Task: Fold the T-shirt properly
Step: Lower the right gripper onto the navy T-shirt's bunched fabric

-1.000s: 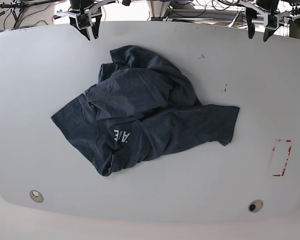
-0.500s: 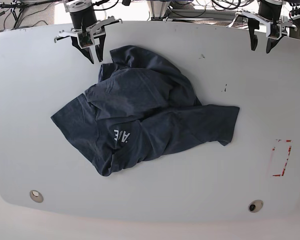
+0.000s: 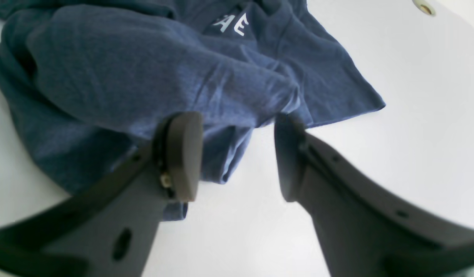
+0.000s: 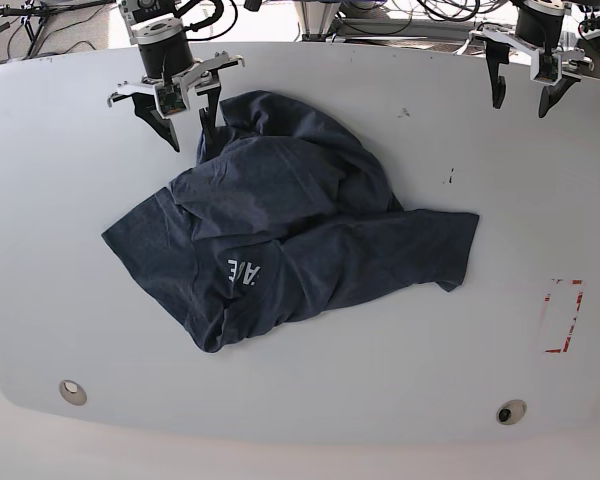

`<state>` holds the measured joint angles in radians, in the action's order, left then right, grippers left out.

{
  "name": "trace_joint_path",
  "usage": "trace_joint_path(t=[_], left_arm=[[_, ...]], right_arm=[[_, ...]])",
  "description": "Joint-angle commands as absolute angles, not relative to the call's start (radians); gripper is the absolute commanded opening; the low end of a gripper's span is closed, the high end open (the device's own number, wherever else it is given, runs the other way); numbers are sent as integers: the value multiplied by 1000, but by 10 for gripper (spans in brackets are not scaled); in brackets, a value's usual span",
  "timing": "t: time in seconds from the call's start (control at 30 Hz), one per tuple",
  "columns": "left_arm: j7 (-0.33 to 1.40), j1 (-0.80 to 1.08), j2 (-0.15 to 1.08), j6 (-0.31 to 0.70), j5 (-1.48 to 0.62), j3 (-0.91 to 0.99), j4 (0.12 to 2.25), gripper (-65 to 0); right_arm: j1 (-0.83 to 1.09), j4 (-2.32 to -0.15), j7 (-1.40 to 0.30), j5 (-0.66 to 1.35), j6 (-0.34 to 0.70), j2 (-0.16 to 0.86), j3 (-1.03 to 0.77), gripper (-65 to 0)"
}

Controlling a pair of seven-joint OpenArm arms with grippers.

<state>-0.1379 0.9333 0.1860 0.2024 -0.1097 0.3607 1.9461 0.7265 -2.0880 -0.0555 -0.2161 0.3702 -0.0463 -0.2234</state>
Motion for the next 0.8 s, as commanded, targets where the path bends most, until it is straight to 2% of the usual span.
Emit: trace_joint_path(t=[0.0, 0.23, 0.5, 0.77], left_arm=[[-176, 932, 189, 209, -113, 364, 1963, -229], [-168, 914, 185, 222, -112, 363, 1961, -257], [-113, 914, 188, 195, -118, 369, 1956, -354], [-123, 918, 193, 203, -115, 378, 1957, -359]], right_arm=[[703, -2103, -46, -201, 373, -36, -229, -324], [636, -2091, -125, -177, 378, -33, -234, -266], [529, -2050, -305, -51, 409, -33, -254, -234], [463, -2057, -454, 46, 508, -1, -269, -224]])
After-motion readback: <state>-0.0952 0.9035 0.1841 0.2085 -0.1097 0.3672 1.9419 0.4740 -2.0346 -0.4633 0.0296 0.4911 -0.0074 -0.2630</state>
